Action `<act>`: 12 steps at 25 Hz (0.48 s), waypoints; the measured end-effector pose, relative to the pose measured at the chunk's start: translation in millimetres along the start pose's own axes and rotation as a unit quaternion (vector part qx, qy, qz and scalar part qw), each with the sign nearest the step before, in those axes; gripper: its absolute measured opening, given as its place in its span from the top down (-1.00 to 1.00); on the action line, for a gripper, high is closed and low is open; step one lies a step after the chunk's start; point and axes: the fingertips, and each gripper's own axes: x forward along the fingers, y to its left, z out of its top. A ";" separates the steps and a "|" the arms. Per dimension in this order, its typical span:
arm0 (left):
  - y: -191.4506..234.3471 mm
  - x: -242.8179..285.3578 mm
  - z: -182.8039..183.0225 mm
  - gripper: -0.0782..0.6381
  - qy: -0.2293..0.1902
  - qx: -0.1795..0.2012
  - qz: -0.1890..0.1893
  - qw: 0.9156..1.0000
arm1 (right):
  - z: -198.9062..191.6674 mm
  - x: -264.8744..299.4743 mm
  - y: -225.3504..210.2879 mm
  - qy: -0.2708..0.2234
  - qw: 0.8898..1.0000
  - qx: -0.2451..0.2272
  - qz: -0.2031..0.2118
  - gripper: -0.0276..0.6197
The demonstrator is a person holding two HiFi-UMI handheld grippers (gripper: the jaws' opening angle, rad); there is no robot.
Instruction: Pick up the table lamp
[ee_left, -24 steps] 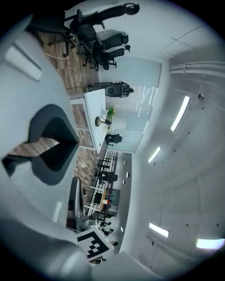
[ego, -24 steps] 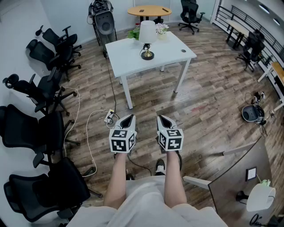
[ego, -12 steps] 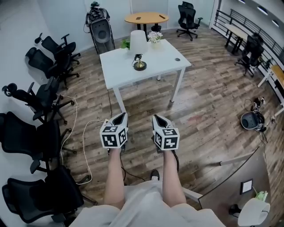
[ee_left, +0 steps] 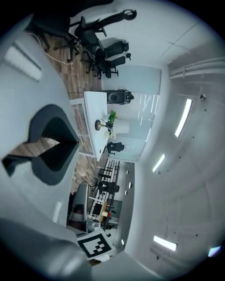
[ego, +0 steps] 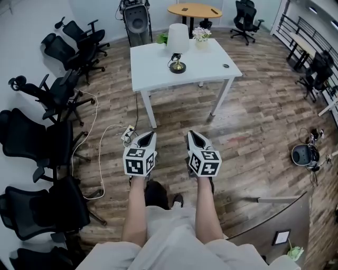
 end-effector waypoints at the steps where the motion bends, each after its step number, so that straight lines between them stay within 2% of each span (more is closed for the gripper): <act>1: 7.6 1.0 4.2 0.78 -0.004 -0.011 0.008 1.000 | 3.1 3.3 -1.7 -0.002 1.000 0.000 0.002 0.84; 3: 15.8 4.2 15.3 0.78 -0.014 -0.026 0.015 0.999 | 5.9 9.4 -5.9 0.001 1.000 -0.002 -0.001 0.84; 5: 12.8 10.2 20.1 0.78 -0.019 -0.032 0.004 0.999 | 2.9 15.1 -12.3 0.010 1.000 0.001 -0.008 0.84; 8: 3.6 32.0 26.6 0.78 -0.016 -0.023 -0.018 0.999 | 4.8 32.2 -25.6 0.024 1.000 0.008 -0.014 0.84; 12: 8.5 63.0 50.0 0.78 -0.021 -0.021 -0.029 0.999 | 19.4 60.7 -35.7 0.029 0.999 0.005 -0.016 0.84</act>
